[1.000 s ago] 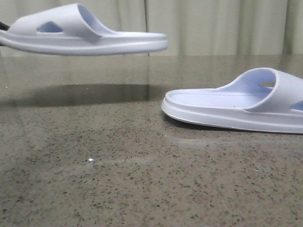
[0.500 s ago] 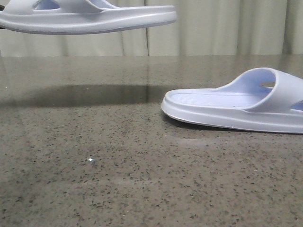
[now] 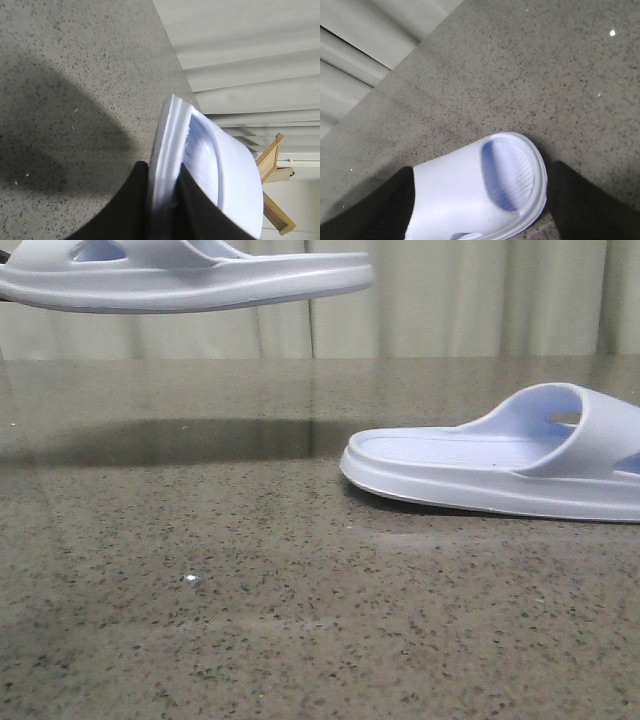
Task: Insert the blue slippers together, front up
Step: 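Lift the gripped slipper off the table with the left gripper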
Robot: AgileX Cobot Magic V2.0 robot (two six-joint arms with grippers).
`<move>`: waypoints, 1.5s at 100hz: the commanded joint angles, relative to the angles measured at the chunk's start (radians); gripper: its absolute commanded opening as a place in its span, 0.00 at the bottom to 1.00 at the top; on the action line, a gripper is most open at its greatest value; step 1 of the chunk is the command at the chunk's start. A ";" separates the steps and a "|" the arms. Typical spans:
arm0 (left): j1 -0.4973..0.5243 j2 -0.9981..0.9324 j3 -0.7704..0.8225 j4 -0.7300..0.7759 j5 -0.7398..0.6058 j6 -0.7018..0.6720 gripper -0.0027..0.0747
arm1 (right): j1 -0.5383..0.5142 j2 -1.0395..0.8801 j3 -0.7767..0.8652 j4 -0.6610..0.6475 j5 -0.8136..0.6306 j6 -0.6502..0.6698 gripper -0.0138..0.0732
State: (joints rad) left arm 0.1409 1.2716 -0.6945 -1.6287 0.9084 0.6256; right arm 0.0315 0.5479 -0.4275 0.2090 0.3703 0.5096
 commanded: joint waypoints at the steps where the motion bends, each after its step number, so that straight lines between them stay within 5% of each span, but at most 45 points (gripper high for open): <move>1: 0.003 -0.030 -0.023 -0.070 0.045 0.003 0.07 | -0.006 0.048 -0.019 0.007 -0.087 0.026 0.70; 150: 0.003 -0.026 -0.023 -0.070 0.035 0.003 0.07 | 0.000 0.465 -0.019 0.146 -0.179 0.036 0.70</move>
State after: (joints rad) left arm 0.1409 1.2716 -0.6945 -1.6287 0.9026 0.6279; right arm 0.0315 0.9977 -0.4297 0.3474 0.1850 0.5470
